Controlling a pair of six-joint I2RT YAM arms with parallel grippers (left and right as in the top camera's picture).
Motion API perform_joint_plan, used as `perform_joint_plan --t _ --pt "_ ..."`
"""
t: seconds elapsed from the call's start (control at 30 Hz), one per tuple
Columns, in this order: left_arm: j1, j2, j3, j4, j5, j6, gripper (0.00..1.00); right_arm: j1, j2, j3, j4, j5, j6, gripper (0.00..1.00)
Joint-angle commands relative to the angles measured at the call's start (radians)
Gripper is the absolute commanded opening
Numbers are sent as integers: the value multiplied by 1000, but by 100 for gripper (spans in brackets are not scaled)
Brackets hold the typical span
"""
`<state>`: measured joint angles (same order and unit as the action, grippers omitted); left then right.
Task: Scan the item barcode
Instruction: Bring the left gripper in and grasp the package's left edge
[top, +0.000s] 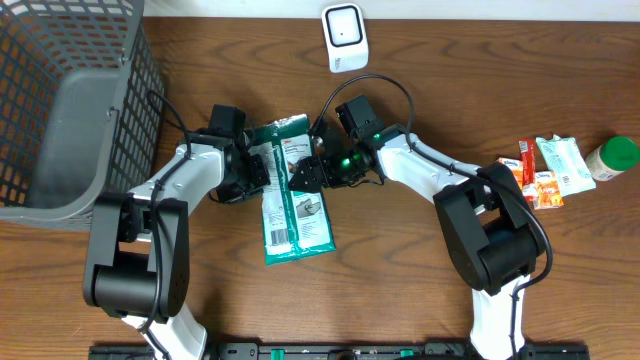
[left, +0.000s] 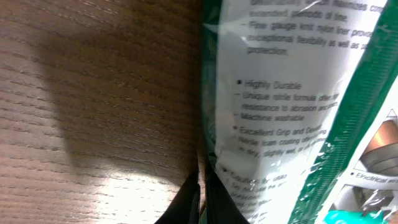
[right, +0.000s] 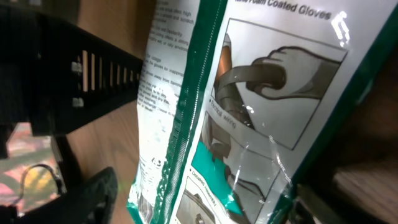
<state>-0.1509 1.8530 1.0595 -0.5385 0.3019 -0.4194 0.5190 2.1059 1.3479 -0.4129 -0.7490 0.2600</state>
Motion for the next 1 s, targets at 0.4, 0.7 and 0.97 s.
perform_joint_plan --t 0.4,0.7,0.97 --pt "-25 39 -103 82 3 -13 9 48 17 -25 82 -14 -29 61" --pt "-25 39 -105 86 1 -13 8 98 21 -33 90 132 -17 49" --pt "-25 39 -105 89 1 -13 8 117 21 -34 108 132 -18 6"
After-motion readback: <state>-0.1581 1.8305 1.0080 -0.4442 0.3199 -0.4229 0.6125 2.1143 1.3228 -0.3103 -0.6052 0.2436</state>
